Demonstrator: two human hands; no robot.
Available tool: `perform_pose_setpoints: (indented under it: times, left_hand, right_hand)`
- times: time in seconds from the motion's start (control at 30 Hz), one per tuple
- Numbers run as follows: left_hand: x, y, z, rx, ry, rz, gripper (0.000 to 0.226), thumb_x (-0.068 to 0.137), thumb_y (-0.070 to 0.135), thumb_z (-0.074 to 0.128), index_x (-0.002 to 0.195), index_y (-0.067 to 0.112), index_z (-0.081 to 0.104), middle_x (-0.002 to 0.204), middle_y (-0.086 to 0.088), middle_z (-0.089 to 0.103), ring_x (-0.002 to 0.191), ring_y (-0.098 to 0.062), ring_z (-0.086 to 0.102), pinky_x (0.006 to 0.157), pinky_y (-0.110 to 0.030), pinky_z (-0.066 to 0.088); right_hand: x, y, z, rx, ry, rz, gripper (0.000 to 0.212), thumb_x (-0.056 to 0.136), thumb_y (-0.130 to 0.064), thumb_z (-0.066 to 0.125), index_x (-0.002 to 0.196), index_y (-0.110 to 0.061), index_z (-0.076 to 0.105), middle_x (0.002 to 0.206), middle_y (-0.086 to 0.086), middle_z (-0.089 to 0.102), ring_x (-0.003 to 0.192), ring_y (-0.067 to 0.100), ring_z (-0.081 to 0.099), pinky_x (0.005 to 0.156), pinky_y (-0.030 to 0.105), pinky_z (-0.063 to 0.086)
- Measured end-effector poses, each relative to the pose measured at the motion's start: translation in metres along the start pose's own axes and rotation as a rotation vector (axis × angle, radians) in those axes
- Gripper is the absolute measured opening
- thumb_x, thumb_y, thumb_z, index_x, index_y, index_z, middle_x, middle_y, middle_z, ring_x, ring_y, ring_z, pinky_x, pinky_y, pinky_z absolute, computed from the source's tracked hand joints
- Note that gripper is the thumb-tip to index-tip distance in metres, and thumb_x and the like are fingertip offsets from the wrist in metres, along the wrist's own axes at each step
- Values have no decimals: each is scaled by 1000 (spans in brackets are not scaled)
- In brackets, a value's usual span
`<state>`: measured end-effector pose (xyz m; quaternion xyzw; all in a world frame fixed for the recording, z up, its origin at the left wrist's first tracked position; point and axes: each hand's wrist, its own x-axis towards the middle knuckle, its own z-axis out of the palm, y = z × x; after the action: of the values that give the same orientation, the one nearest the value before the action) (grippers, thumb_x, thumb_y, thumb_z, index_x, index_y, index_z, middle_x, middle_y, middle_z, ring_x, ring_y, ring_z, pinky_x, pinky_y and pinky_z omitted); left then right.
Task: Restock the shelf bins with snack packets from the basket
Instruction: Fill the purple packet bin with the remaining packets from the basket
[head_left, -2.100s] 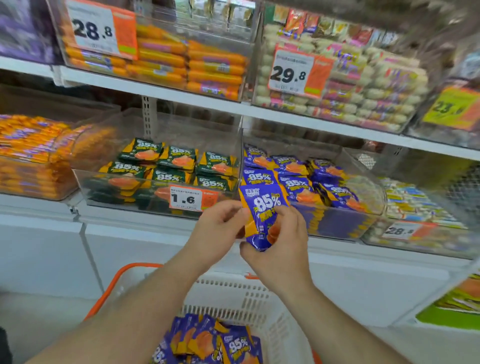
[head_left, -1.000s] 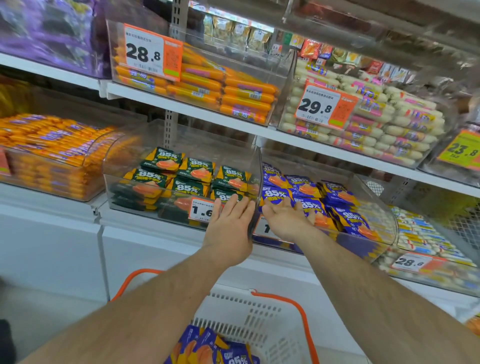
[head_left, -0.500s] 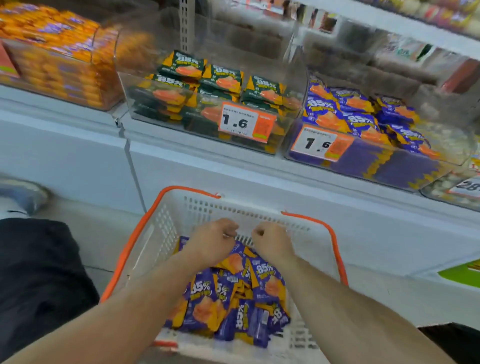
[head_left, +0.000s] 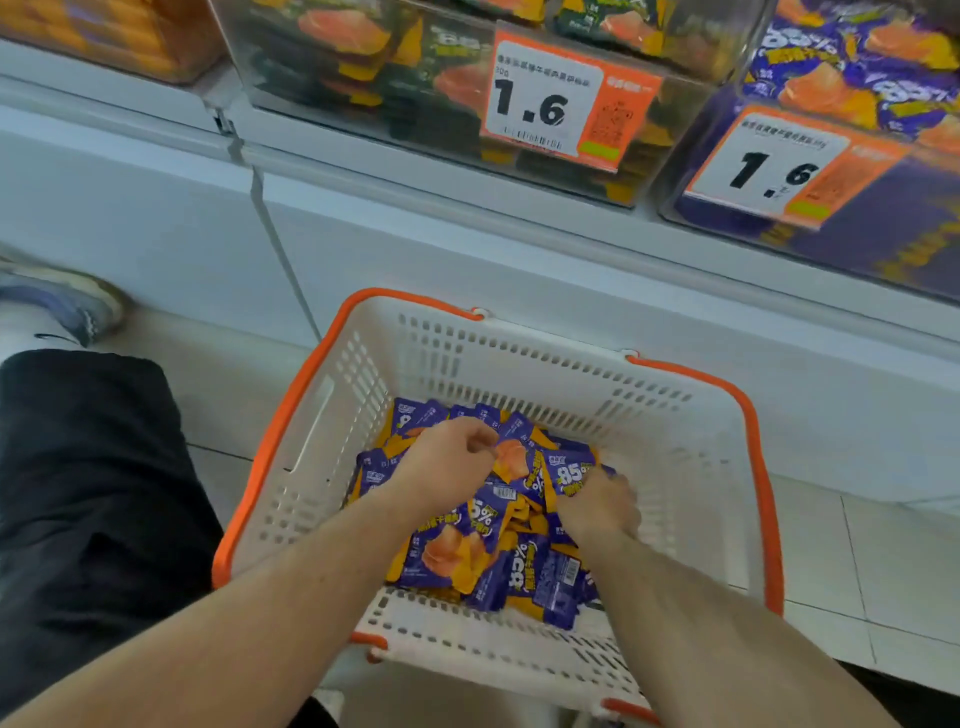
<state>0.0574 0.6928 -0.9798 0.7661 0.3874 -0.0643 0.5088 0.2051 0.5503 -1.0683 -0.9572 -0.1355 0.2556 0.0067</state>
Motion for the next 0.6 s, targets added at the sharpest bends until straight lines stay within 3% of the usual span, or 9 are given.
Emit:
perform_pose_setpoints:
  times: [0.1, 0.2, 0.33, 0.4, 0.47, 0.53, 0.6]
  left_hand:
    - [7, 2, 9, -4, -16, -21, 28, 99, 23, 50, 125, 24, 58, 123, 7, 63, 90, -15, 64, 56, -16, 41]
    - [14, -1, 16, 7, -25, -50, 29, 98, 24, 50, 127, 25, 57, 122, 7, 64, 69, -2, 58, 51, -15, 38]
    - [20, -3, 23, 11, -46, -88, 27, 97, 19, 49, 123, 24, 58, 123, 10, 62, 55, -2, 51, 47, -17, 39]
    - [21, -3, 25, -1, -51, -98, 25, 97, 18, 49, 119, 25, 58, 122, 8, 63, 61, -5, 57, 49, -20, 45]
    - [21, -3, 26, -21, -43, -98, 20, 97, 18, 50, 111, 29, 59, 128, 6, 61, 82, -8, 64, 58, -22, 51]
    - [21, -5, 31, -98, -39, -110, 17, 96, 15, 52, 97, 31, 58, 139, 4, 55, 110, -10, 61, 65, -18, 51]
    - [20, -5, 36, -236, -35, -137, 21, 96, 11, 53, 90, 31, 59, 145, 2, 50, 125, -16, 53, 69, -18, 53]
  right_hand:
    - [8, 4, 9, -1, -46, 37, 74, 82, -56, 68, 139, -18, 41, 140, 12, 42, 126, 32, 46, 99, 41, 45]
    - [13, 4, 22, 56, -121, 79, 112, 68, -69, 74, 149, -15, 18, 149, 19, 30, 135, 37, 38, 105, 47, 40]
    - [16, 5, 34, -8, -134, 59, 119, 61, -70, 77, 149, -19, 15, 146, 19, 32, 133, 36, 38, 104, 46, 38]
    - [16, 5, 31, 3, -127, 63, 117, 61, -67, 79, 148, -20, 16, 143, 18, 33, 131, 35, 38, 104, 45, 38]
    - [14, 5, 24, 48, -119, 79, 116, 64, -59, 79, 151, -20, 13, 148, 21, 27, 136, 37, 32, 110, 47, 32]
    - [8, 4, 15, 63, -73, 80, 116, 67, -56, 77, 153, -20, 9, 155, 22, 18, 142, 38, 22, 116, 48, 22]
    - [-2, 0, 5, 51, -15, 49, 114, 69, -60, 73, 154, -21, 8, 158, 20, 13, 144, 38, 18, 116, 48, 18]
